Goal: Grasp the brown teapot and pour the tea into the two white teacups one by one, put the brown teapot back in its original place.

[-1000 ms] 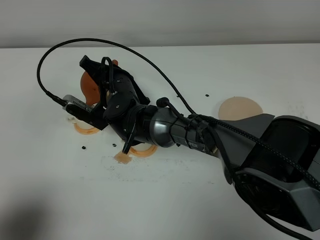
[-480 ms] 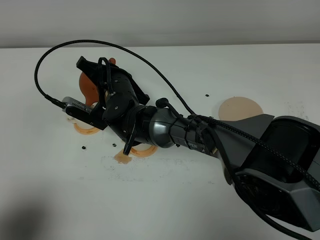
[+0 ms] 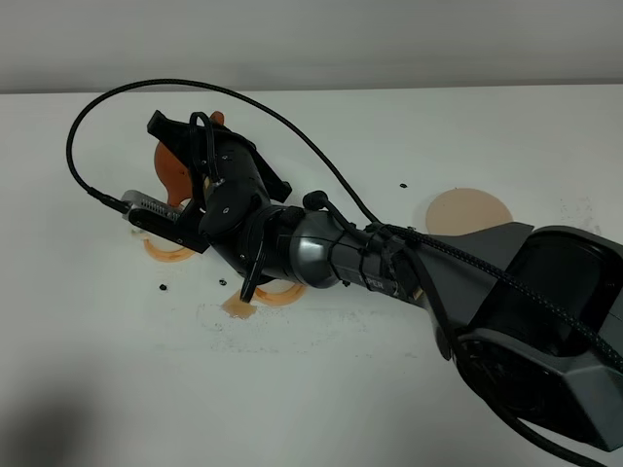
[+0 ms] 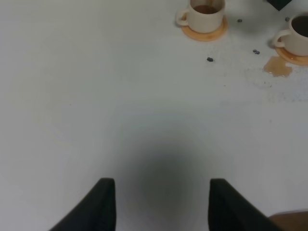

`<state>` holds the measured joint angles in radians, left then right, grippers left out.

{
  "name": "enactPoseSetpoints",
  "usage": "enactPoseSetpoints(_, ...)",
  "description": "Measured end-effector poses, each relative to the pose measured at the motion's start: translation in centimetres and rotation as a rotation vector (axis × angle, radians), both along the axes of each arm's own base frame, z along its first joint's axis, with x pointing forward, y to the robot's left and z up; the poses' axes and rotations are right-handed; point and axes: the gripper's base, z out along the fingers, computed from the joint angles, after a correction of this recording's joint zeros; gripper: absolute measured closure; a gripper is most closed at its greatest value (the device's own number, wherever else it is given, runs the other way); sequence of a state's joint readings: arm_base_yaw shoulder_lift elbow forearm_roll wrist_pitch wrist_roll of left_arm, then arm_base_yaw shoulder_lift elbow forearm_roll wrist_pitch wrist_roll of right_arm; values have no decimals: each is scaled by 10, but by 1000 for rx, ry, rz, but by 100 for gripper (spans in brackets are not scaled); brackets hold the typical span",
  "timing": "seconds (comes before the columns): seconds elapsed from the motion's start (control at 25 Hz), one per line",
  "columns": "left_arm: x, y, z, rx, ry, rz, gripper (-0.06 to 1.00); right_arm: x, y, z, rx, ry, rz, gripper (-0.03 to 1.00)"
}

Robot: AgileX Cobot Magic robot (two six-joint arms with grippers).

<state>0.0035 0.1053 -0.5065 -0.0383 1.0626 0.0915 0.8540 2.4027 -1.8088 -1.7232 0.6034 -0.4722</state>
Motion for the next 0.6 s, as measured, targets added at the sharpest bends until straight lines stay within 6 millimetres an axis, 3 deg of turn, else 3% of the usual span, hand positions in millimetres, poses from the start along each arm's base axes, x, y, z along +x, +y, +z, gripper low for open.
enactPoseSetpoints(0.6, 0, 0, 0, 0, 0, 0, 48, -1, 1, 0, -56, -13, 24, 85)
